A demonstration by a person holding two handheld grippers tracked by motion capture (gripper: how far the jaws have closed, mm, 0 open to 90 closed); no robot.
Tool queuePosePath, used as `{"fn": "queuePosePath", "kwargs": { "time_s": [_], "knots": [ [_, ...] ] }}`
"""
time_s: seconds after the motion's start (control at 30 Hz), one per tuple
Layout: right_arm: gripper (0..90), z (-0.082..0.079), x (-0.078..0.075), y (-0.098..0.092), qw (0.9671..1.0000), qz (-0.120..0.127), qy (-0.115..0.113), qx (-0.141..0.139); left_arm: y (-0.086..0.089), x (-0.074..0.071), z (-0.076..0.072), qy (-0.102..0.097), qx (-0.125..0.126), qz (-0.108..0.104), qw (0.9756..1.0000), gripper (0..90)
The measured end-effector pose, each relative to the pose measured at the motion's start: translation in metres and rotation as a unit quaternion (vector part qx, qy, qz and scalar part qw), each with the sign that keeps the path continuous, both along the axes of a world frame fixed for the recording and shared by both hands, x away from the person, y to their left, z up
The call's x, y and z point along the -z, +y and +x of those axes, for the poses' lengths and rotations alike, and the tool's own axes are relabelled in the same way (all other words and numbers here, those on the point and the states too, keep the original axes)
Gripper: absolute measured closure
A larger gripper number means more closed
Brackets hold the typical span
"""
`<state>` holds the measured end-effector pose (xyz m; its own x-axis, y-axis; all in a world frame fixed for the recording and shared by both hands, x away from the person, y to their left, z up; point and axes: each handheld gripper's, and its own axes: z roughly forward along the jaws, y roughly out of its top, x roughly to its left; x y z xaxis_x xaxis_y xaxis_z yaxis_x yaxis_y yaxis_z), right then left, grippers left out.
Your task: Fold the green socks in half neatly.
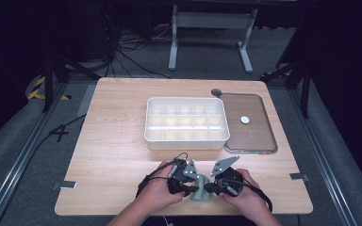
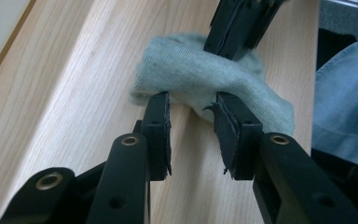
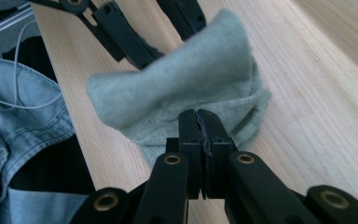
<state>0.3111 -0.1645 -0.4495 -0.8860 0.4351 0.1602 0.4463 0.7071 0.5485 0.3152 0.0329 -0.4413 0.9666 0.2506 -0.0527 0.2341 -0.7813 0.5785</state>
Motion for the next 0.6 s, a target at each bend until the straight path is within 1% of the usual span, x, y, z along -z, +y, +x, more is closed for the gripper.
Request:
{"fn": "queuePosePath", "kwargs": {
  "time_s": [0.03,0.07,0.17,0.2,0.23,0.27,0.3,0.33,0.37,0.4,0.43,0.47,0.5,0.53,0.57,0.6],
  "knots": [
    [89.2,0.0,0.0,0.0,1.0,0.0,0.0,0.0,0.0,0.0,0.0,0.0,0.0,0.0,1.0,66.6],
    [89.2,-0.001,0.003,0.004,0.9999,0.014,0.003,0.002,-0.003,0.0,-0.001,-0.011,0.009,0.005,0.9999,66.7],
    [89.2,-0.001,0.003,0.003,0.9999,0.014,0.006,0.003,-0.003,0.0,-0.001,-0.014,0.012,0.005,0.9998,66.1],
    [89.2,-0.001,0.004,0.003,0.9998,0.019,0.007,0.006,-0.003,0.0,-0.001,-0.016,0.014,0.005,0.9998,66.1],
    [89.2,0.001,0.006,0.001,0.9995,0.027,0.013,0.008,-0.003,0.0,-0.002,-0.017,0.011,0.001,0.9998,65.5],
    [89.2,0.002,0.007,0.0,0.9993,0.034,0.016,0.007,-0.003,0.0,-0.002,-0.021,0.016,-0.001,0.9996,65.0],
    [89.2,0.003,0.007,-0.002,0.999,0.038,0.02,0.009,-0.004,0.0,-0.002,-0.021,0.017,-0.002,0.9996,64.4],
    [89.3,0.003,0.008,-0.002,0.9991,0.038,0.017,0.004,-0.006,0.0,-0.004,-0.018,0.022,0.0,0.9996,63.8],
    [89.4,0.002,0.007,-0.001,0.9994,0.033,0.008,-0.004,-0.008,0.002,-0.004,-0.018,0.032,0.0,0.9993,62.8],
    [89.4,0.002,0.007,-0.001,0.9994,0.033,0.008,-0.004,-0.008,0.002,-0.004,-0.018,0.032,0.0,0.9993,60.7],
    [89.5,0.002,0.007,0.0,0.9995,0.029,0.001,-0.01,-0.011,0.001,-0.006,-0.027,0.035,0.011,0.999,60.7],
    [89.6,0.001,0.007,0.001,0.9996,0.024,-0.001,-0.011,-0.014,0.0,-0.009,-0.037,0.036,0.018,0.9985,60.3],
    [89.6,0.001,0.007,0.002,0.9997,0.022,-0.004,-0.012,-0.014,-0.001,-0.009,-0.04,0.043,0.024,0.998,60.1],
    [89.6,0.001,0.007,0.002,0.9996,0.023,-0.005,-0.012,-0.014,-0.001,-0.01,-0.042,0.042,0.022,0.998,59.8],
    [89.6,0.001,0.008,0.0,0.9994,0.031,-0.004,-0.012,-0.014,0.0,-0.01,-0.045,0.042,0.015,0.998,59.0],
    [89.6,0.001,0.008,0.0,0.9994,0.031,-0.004,-0.012,-0.013,0.0,-0.009,-0.044,0.04,0.01,0.9982,59.0]
  ]
}}
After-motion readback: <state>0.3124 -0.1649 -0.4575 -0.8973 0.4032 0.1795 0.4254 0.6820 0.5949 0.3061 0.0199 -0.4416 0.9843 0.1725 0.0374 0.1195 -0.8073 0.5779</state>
